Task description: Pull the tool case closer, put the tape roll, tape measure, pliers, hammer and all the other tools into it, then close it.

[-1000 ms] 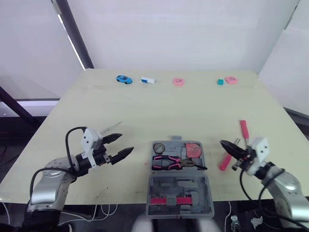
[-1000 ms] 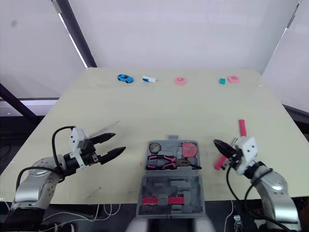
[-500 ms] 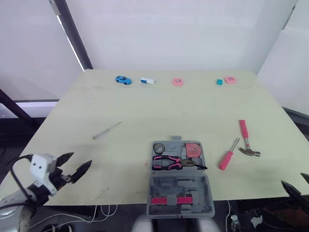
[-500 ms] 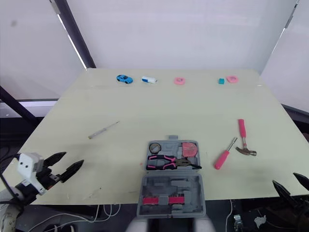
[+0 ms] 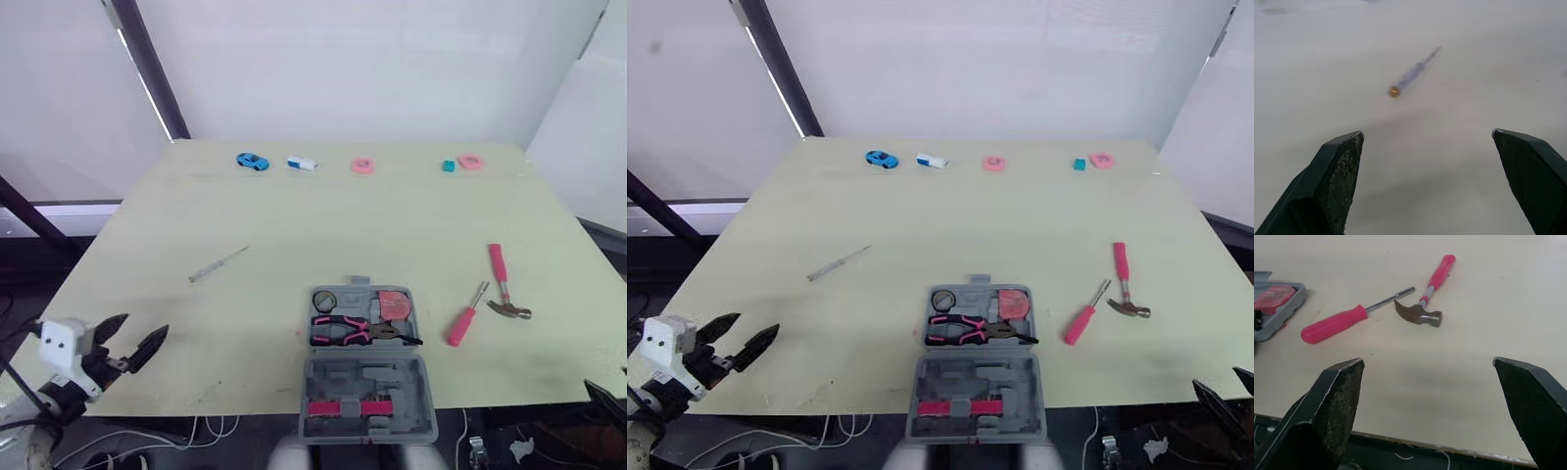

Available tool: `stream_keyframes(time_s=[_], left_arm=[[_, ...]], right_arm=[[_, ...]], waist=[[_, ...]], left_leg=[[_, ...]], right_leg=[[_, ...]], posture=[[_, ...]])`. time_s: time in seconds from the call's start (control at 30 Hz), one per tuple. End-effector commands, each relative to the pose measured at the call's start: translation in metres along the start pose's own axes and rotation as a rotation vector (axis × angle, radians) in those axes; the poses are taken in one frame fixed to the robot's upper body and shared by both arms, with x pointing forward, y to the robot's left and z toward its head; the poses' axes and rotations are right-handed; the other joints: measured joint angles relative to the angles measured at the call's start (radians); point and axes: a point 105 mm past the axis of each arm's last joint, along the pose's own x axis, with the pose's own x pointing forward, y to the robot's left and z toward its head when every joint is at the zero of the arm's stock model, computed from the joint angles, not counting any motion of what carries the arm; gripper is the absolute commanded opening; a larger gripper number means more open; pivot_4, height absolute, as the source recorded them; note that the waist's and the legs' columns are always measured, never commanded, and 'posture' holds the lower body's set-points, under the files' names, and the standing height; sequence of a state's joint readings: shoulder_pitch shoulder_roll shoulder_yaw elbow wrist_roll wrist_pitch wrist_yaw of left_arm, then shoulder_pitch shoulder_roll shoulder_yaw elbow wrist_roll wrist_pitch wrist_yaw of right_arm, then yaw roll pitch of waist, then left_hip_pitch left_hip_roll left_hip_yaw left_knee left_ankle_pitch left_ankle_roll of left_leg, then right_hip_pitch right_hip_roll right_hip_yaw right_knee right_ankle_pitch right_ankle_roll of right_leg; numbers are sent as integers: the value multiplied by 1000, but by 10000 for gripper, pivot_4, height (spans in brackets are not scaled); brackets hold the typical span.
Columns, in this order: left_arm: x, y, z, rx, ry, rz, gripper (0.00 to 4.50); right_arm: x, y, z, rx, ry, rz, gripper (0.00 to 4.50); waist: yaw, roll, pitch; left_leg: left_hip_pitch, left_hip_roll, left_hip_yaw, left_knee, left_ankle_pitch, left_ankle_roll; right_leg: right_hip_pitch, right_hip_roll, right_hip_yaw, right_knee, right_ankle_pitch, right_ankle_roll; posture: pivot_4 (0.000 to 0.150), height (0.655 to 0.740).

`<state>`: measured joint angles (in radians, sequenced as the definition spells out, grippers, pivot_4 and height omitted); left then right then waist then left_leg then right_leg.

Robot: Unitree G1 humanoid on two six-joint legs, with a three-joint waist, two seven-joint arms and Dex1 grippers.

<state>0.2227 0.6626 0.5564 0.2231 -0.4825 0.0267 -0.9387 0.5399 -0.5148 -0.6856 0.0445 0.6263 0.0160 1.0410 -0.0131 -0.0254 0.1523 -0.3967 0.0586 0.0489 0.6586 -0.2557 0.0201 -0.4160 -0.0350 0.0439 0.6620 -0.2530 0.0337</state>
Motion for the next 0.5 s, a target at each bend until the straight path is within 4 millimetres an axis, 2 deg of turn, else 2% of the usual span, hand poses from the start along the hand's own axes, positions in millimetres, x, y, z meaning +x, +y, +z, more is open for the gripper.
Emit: stream_keyframes(time_s=[0.03,0.2,0.3,0.43,0.5], left_arm=[[4,-14,6,38,9,-111,45000],[13,-38,-1,131,79,-308,45000],[22,-49,-6,212,99,-388,45000],[37,-70,-6,234,71,-481,45000],[44,-84,-9,242,72,-553,45000]], right_arm=[[5,11,11,-43,3,94,44337],[23,28,8,-125,77,193,44337],[41,45,7,-163,88,278,44337],[60,64,1,-231,112,375,44337],[72,79,-1,-259,122,461,44337]], waist=[[1,0,0],[2,0,0],[2,0,0],[3,0,0],[3,0,0]], left_leg=[[0,0,0,0,0,0],[0,-1,0,0,0,0],[0,-1,0,0,0,0],[-1,-2,0,0,0,0],[-1,-2,0,0,0,0]], right_leg=[[0,0,0,0,0,0],[0,2,-1,0,0,-1],[0,2,0,0,0,0],[0,3,-1,0,1,-2],[0,3,-1,0,1,-2]], posture=[[1500,7400],[1500,7400],[1500,7400],[1500,7400],[1500,7400]])
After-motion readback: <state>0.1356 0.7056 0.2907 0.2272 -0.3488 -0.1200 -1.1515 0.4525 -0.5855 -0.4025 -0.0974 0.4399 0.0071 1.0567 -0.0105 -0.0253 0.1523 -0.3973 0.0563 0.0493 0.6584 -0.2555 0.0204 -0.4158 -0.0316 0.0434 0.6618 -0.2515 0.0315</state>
